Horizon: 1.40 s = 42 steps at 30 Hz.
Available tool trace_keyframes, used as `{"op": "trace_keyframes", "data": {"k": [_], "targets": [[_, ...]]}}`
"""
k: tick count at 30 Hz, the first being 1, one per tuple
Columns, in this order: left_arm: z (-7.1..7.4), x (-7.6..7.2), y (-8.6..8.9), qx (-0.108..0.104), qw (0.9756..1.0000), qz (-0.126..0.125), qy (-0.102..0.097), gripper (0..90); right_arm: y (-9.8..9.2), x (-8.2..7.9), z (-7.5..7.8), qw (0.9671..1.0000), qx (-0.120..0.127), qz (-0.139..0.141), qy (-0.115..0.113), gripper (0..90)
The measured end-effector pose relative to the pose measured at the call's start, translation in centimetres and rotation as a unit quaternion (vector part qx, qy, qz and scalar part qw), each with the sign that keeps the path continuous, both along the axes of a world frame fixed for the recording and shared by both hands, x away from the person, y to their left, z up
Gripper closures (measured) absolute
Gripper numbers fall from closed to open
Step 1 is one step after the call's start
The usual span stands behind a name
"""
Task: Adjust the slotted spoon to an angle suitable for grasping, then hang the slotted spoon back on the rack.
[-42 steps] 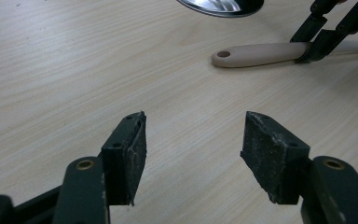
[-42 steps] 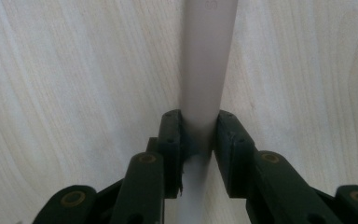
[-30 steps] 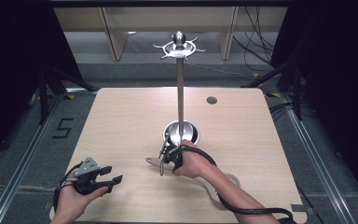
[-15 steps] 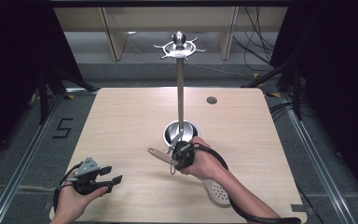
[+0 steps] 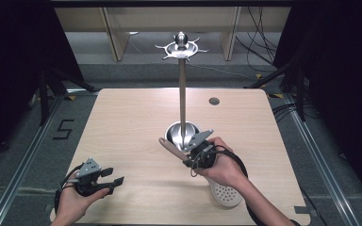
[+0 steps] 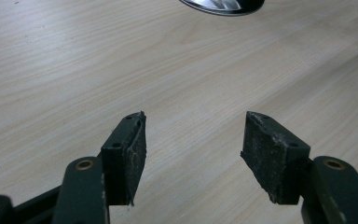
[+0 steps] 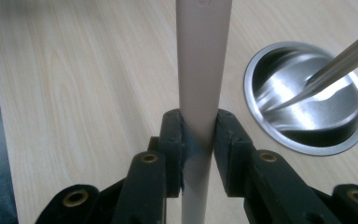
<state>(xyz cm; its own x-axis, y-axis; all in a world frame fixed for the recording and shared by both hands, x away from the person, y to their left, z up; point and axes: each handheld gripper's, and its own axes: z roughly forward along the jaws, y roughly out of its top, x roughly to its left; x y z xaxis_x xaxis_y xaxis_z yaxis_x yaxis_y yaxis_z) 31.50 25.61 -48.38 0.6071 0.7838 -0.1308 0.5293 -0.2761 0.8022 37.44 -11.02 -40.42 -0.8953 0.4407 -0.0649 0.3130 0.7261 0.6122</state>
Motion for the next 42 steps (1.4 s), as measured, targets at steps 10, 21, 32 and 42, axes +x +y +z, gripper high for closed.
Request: {"op": "trace_keyframes", "data": {"k": [10, 21, 32, 42], "targets": [[0.0, 0.1, 0.0, 0.003, 1.0, 0.003, 0.001, 38.6, -2.5, -1.2, 1.4, 0.9979, 0.058, -0.018, -0.023, 74.8], [0.1, 0.1, 0.1, 0.01, 0.9999, -0.003, 0.002, 38.3, -4.2, -1.1, 1.8, 0.9952, 0.083, -0.037, -0.037, 74.8], [0.2, -0.1, 0.2, -0.002, 1.0, 0.008, -0.001, 38.4, -5.2, -1.4, 2.0, 0.9916, 0.106, -0.058, -0.046, 74.8], [0.1, 0.1, 0.3, 0.004, 1.0, 0.007, 0.0, 38.4, -6.1, -1.0, 2.1, 0.9883, 0.128, -0.07, -0.045, 74.8]]}}
